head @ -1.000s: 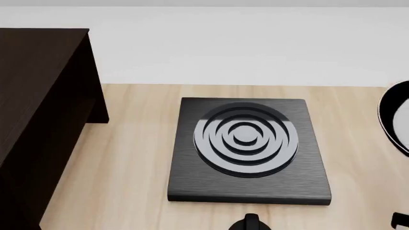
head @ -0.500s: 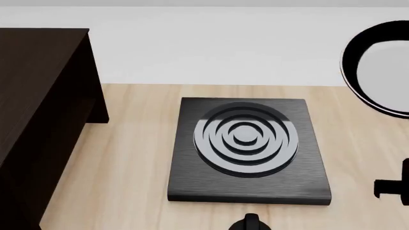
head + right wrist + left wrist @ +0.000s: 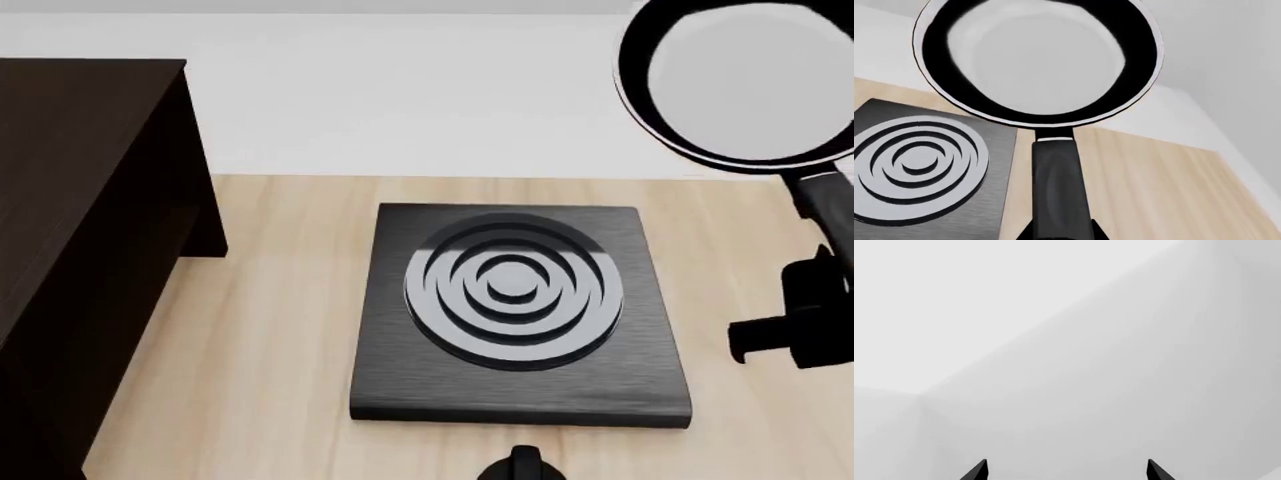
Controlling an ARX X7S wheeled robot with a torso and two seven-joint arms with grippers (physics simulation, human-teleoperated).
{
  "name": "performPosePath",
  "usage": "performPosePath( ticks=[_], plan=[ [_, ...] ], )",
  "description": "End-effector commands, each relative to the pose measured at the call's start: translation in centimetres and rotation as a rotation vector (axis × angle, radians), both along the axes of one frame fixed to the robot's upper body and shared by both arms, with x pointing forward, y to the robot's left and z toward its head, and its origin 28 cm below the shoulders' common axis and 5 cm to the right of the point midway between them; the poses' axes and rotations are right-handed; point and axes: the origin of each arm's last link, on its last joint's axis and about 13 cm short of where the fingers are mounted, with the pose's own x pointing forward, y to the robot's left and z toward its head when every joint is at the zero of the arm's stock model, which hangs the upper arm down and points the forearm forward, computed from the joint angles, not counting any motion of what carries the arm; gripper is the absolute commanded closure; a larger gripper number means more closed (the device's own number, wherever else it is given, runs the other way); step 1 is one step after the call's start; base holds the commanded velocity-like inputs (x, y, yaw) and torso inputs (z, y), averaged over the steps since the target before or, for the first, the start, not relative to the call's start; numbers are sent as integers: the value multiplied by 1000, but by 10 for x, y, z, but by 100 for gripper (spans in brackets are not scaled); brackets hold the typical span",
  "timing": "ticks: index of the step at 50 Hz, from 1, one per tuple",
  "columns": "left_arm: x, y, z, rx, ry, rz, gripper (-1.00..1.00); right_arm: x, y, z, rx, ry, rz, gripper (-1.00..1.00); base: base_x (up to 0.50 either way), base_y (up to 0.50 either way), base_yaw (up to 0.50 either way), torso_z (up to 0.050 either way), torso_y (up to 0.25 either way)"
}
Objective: Put the frying pan under the cabinet shelf.
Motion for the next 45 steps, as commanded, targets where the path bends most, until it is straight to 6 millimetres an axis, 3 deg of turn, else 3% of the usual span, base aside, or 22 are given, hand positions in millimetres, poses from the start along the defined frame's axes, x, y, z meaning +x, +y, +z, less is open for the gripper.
performPosePath(
  ticks=[1, 12, 22, 45],
  plan=[
    [-10, 2, 13, -15, -75, 16, -100, -6, 6, 39, -87, -87, 18, 100, 0, 0, 0, 0, 0],
    [-34, 4, 36, 2, -157, 40, -100, -7, 16, 67, -142, -119, 58, 100, 0, 0, 0, 1, 2],
    [-46, 6, 45, 8, -189, 52, -100, -17, 24, 86, -175, -149, 86, 100, 0, 0, 0, 5, -54],
    [-65, 7, 57, 15, -228, 52, -100, -28, 24, 97, -189, -177, 92, 100, 0, 0, 0, 14, -148]
  ],
)
